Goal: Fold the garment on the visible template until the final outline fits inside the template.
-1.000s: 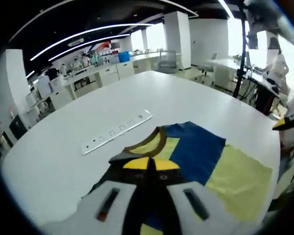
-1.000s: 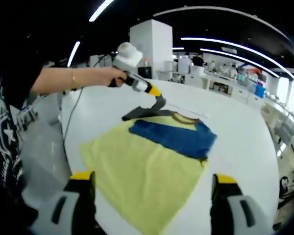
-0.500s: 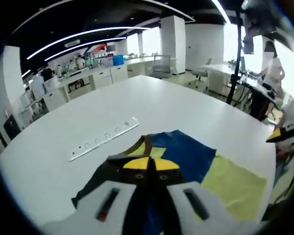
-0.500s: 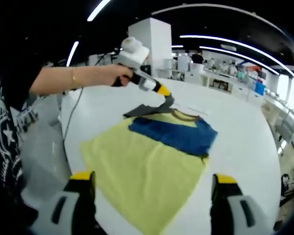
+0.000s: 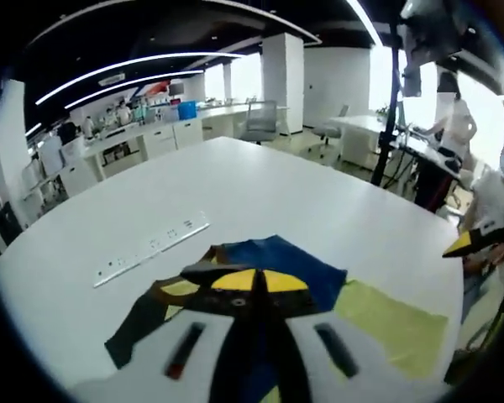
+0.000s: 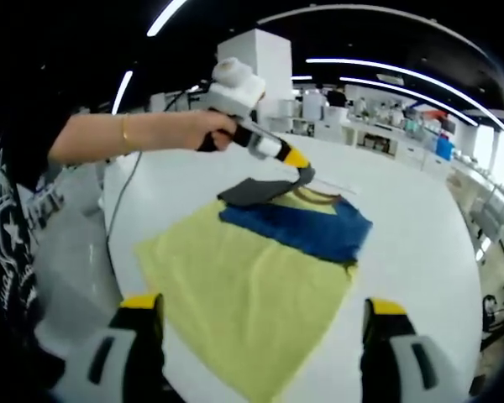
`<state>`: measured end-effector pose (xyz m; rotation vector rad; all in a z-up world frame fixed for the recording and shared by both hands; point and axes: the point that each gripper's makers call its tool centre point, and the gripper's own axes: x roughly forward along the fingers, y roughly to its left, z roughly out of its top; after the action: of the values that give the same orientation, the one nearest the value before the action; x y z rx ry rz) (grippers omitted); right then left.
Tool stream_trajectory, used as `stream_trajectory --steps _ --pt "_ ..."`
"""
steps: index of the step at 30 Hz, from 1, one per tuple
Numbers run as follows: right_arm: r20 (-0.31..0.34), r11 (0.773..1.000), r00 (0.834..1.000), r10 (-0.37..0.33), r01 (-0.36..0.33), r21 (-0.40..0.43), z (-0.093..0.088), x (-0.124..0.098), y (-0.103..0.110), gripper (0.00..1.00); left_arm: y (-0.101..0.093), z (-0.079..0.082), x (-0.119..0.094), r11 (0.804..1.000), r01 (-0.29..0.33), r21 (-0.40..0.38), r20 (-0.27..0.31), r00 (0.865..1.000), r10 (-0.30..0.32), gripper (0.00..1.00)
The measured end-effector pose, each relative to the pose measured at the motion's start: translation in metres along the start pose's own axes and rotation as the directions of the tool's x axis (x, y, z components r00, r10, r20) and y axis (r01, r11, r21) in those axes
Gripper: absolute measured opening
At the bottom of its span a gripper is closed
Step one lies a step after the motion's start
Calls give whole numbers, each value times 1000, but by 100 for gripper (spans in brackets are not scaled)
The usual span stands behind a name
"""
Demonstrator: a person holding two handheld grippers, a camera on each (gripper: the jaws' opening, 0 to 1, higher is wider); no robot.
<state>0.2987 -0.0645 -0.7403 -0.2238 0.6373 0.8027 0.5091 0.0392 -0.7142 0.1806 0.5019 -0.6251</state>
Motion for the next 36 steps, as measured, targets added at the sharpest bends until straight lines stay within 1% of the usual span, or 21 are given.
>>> stream_trajectory --steps 3,5,11,13,15,18,19,21,24,27,28,30,31,36 --pt "1 1000 1000 -5 5 11 -2 -1 -2 100 -6 -1 5 1000 9 19 -10 1000 -9 0" --pt "3 1000 1000 -9 9 11 -2 -1 -3 100 -12 0 7 1000 21 16 -11 1000 -21 0" --pt "-2 1000 1000 -7 7 18 -5 0 -3 100 -26 3 11 999 49 24 -3 999 -49 0" --pt "0 1000 1000 -7 7 21 -5 0 -2 100 -34 2 13 998 64 29 -3 998 -64 0" --pt "-2 1000 1000 -8 8 23 -6 0 -3 100 -44 -2 15 996 78 40 -12 997 -77 0" --pt "-4 1000 1000 -8 8 27 -7 1 -4 100 -49 -7 22 993 88 73 -29 996 -86 0" --pt "-6 1000 1000 -8 8 30 -9 1 -5 100 -53 -11 24 991 95 92 -41 995 -92 0" --pt "-6 999 1000 -13 13 31 -9 1 -7 100 -59 -17 25 990 98 97 -49 994 -94 0" --pt "-6 999 1000 -17 17 37 -11 0 -9 100 -67 -24 29 988 121 94 -57 992 -116 0" --pt "-12 999 1000 -19 20 37 -13 0 -11 100 -74 -27 28 985 134 105 -67 990 -127 0" --pt "-11 999 1000 -21 21 37 -13 0 -11 100 -78 -28 32 983 144 118 -72 988 -136 0" --pt "-11 999 1000 -19 19 43 -14 0 -10 100 -82 -30 34 979 153 135 -77 987 -143 0" --pt "-10 999 1000 -19 20 44 -14 1 -11 100 -84 -34 35 975 158 153 -90 985 -146 0" --pt "-15 999 1000 -20 21 48 -16 1 -9 100 -91 -47 40 969 169 178 -117 982 -150 0"
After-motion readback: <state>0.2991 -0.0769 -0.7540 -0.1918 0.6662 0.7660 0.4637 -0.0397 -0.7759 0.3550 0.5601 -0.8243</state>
